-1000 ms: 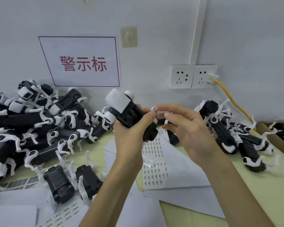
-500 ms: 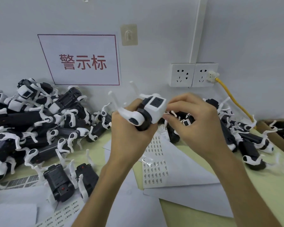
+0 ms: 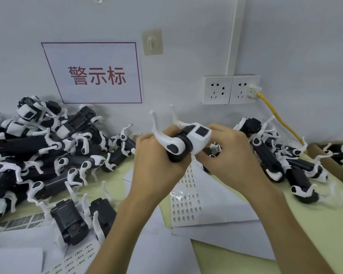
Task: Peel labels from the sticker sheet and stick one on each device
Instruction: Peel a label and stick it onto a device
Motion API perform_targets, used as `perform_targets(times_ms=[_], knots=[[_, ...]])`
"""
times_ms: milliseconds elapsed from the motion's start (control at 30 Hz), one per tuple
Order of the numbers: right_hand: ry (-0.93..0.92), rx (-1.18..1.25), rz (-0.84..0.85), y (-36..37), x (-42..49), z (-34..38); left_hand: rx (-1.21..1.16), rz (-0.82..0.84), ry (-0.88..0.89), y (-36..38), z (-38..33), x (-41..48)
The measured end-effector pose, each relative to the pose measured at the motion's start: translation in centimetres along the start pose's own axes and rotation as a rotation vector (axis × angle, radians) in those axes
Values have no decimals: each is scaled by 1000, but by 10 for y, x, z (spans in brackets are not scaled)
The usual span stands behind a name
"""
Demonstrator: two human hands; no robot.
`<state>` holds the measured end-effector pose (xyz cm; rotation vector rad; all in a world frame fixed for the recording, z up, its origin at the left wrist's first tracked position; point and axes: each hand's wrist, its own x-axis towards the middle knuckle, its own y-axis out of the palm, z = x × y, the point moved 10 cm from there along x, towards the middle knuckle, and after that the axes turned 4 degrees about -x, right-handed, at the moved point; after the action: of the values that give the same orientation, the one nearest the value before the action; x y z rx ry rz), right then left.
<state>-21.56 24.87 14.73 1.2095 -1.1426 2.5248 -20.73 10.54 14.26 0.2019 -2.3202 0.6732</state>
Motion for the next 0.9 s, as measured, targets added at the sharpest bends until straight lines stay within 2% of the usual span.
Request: perform_targets(times_ms=[133,400,600,700,800,900], knots=[[9,46,-19,-1,0,-4,-298,-46,-256,1,27,-2],[129,339,-12,-5,1,-11,-854,-150,-548,2,58,-11],[163,451,168,22,-4,-1,-1190,-96,-623,20,56,-15],[157,458,146,32,-6,5,-1211,-55,-595,28,50,-16],[149,457,73,33,-7,7,-1275,-137,-640,30,56,-17],[128,435,76,34,-7,7,-1294,-153,-622,26,57,-15]])
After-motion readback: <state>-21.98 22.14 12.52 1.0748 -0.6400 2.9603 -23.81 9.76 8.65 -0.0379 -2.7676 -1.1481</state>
